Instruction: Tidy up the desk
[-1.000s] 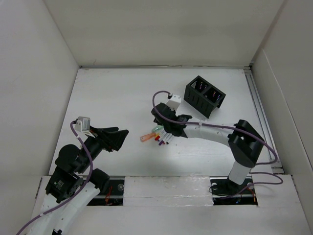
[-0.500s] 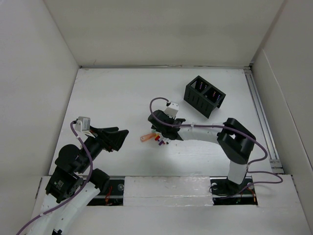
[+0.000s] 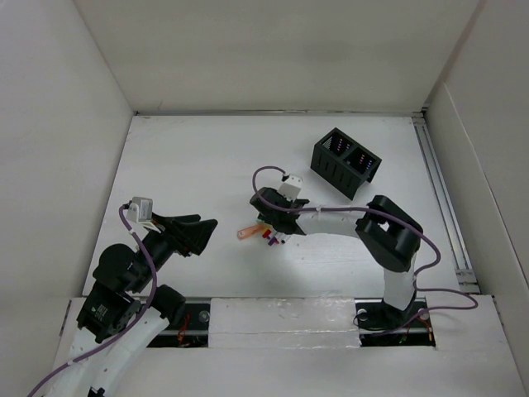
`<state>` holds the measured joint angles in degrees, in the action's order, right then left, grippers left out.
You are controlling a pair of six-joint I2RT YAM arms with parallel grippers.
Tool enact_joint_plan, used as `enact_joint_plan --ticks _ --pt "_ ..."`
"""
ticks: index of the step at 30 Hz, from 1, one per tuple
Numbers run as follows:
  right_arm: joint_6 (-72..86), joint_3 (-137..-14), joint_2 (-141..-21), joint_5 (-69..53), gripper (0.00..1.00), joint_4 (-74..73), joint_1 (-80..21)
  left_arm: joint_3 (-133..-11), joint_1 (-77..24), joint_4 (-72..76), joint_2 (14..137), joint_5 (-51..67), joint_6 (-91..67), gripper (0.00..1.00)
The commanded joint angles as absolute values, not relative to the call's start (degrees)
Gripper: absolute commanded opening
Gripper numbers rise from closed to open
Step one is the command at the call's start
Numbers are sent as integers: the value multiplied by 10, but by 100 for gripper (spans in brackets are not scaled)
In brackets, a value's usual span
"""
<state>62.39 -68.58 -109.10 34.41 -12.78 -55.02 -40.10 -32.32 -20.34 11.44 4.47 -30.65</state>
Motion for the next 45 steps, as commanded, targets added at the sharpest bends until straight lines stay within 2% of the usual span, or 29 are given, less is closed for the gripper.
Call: enact_joint_plan --ticks 1,8,13,16,17,21,24,26,30,34,38,40,41,42,45 --pt "631 -712 -1106 346 49 -119 -547 -396 -326 -174 117 52 -303 64" --pt "635 -724 -1130 347 51 -122 -535 -396 -326 -174 118 53 -303 64" --pt "621 -763 -1150 354 58 -136 -530 -396 -326 -174 120 54 -303 64" --pt "616 -780 -1164 371 58 -160 -530 -396 -326 -174 119 54 -302 64" --pt "614 -794 -1171 382 56 -167 -530 -396 -326 -174 119 53 -302 64" --pt "602 -813 -1195 408 34 -196 -530 -396 -326 -173 119 53 -302 64" --pt "587 -822 -1212 419 30 -207 -525 -396 -326 -173 120 54 -302 64" --pt "577 -838 -1226 431 32 -223 -525 -396 -326 -173 121 54 -301 64" --pt "550 -861 -1237 428 47 -232 -525 -396 -326 -174 122 53 -302 64" --pt "527 -879 -1249 430 53 -246 -525 -396 -326 -174 121 54 -302 64" --pt "510 -884 -1255 415 46 -247 -519 -396 -326 -175 120 54 -302 64" --pt "503 -891 -1263 410 38 -255 -519 -396 -326 -174 120 53 -302 64" --pt "504 -895 -1265 411 33 -258 -519 -396 -326 -174 119 52 -302 64" --pt "505 -896 -1263 411 20 -261 -519 -396 -326 -175 119 54 -302 64" --pt "510 -876 -1240 404 8 -232 -519 -396 -326 -174 119 53 -303 64"
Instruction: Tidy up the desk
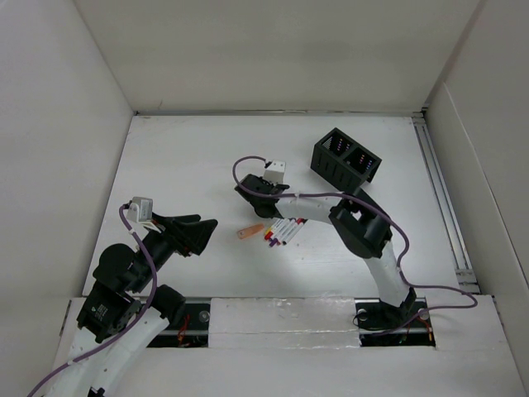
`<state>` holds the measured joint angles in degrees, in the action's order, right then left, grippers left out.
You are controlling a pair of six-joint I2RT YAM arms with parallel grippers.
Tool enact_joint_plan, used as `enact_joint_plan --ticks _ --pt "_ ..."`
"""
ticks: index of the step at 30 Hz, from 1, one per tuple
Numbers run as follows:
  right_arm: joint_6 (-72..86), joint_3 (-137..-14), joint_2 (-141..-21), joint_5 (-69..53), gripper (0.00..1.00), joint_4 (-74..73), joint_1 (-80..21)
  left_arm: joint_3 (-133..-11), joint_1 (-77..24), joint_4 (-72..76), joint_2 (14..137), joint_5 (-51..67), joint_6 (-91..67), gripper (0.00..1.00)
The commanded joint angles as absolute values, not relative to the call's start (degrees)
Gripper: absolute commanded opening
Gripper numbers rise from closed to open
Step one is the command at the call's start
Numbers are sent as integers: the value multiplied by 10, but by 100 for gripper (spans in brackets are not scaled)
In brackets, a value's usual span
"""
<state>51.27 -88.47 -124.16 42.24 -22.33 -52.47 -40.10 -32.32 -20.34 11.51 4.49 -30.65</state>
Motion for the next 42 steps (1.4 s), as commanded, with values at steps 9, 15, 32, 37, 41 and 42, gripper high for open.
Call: enact_joint_plan --ticks 9,15,32,37,41,42 --pt "509 -779 -1082 382 3 -113 -514 -396 -326 -174 115 52 -303 64" --pt "502 -761 -998 390 3 -91 -483 -396 -326 -174 112 53 -303 64" --pt "440 -953 -1065 535 5 -156 -244 -396 -326 -174 115 52 -304 64" --pt "396 -1024 -1136 583 6 -182 -237 -396 -326 -175 117 49 -304 64" --pt "391 -1047 -1166 609 6 -204 -237 -396 -326 -175 120 49 -304 64" --pt "390 -1030 -1165 610 6 -195 -237 -396 -326 -175 119 49 -304 64"
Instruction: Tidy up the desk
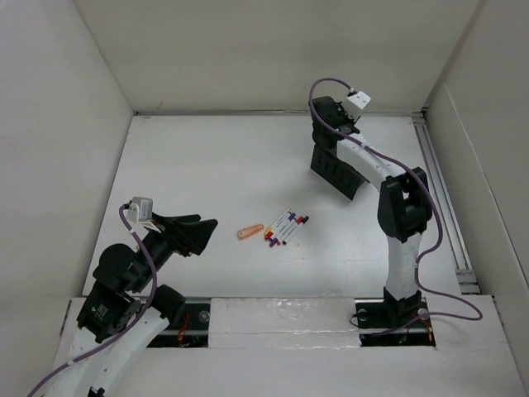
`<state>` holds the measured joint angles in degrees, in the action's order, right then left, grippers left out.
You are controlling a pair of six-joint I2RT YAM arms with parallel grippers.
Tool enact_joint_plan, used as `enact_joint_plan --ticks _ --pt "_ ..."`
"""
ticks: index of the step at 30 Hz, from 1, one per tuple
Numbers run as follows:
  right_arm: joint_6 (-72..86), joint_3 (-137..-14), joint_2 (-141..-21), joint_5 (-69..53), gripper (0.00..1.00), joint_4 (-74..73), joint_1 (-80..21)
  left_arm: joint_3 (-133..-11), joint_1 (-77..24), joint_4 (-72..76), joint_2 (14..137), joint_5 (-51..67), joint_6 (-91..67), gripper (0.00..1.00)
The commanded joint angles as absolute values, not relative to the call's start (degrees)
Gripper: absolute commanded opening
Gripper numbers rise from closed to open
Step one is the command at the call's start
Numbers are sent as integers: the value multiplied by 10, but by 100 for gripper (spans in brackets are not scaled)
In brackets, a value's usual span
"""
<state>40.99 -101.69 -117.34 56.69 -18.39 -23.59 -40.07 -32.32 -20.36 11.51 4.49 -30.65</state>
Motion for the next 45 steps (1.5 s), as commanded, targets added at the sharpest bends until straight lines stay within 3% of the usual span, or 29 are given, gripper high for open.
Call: enact_joint_plan --ticks 1,10,19,22,24,25,26,28,35,40,45 --pt "389 -1021 -1163 611 6 -188 -237 -396 -326 -175 120 49 -304 64" --pt "388 -1005 -1174 620 14 -186 -237 -396 -326 -175 126 50 -304 64" --pt "396 -956 -1111 627 60 -177 -267 -396 -326 -175 133 55 -302 64" --pt "412 -946 -1089 621 61 -182 -285 -396 -326 -175 132 56 -302 64" --pt "420 -933 -1071 604 54 -186 -310 -397 -326 -175 128 55 -302 64" --pt "436 -919 -1051 599 44 -191 -323 -397 -326 -176 123 54 -303 64" --pt "444 -909 -1040 586 20 -196 -357 -396 -326 -174 120 52 -304 64" --pt "436 -852 -1013 565 3 -175 -398 -396 -326 -174 112 49 -305 64" --pt "485 -696 -940 471 0 -97 -598 -396 -326 -173 122 54 -303 64" --pt "568 -682 -976 440 14 -128 -673 -397 -326 -175 126 55 -303 64" --pt "609 -695 -1030 407 50 -149 -693 -396 -326 -174 121 49 -305 65"
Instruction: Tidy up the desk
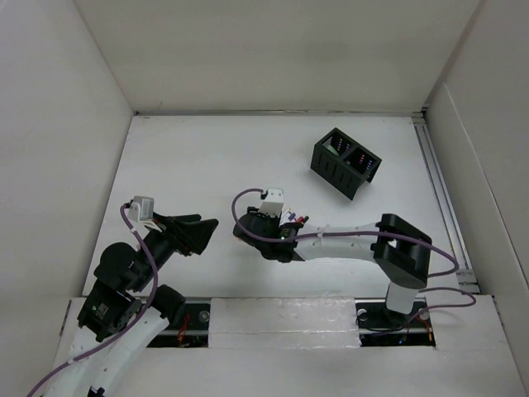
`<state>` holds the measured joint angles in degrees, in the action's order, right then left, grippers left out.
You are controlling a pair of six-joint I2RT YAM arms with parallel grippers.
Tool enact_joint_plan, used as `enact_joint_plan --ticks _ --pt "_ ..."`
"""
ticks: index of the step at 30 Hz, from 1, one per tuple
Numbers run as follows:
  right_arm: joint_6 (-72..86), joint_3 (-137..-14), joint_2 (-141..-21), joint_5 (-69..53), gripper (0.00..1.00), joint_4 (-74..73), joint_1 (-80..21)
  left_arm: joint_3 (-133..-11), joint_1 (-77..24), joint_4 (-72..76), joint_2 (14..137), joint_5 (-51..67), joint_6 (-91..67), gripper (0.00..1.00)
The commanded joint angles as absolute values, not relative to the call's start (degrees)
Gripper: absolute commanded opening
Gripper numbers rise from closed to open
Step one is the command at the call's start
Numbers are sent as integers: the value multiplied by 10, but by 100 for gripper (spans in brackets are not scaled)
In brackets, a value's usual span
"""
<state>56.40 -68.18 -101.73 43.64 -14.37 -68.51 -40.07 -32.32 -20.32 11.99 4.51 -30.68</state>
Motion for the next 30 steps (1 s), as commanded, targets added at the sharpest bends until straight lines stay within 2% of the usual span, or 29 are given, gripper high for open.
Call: enact_joint_plan --ticks 1,2,4,7,18,30 --pt "609 -695 -1044 397 56 -142 -693 -396 -326 -175 122 48 -305 65" --pt "610 -695 -1050 389 67 -135 -693 -396 -326 -174 123 49 -305 65" --pt "620 -698 -1063 380 76 -112 -693 -397 -326 -177 131 49 -305 65" --pt "626 -695 -1066 367 81 -95 -693 -398 -326 -178 129 48 -305 65" --pt "665 -717 -1106 346 80 -86 -662 -397 -326 -178 122 50 -306 65" --pt "650 -807 -1195 400 80 -124 -633 -396 -326 -175 115 50 -305 65"
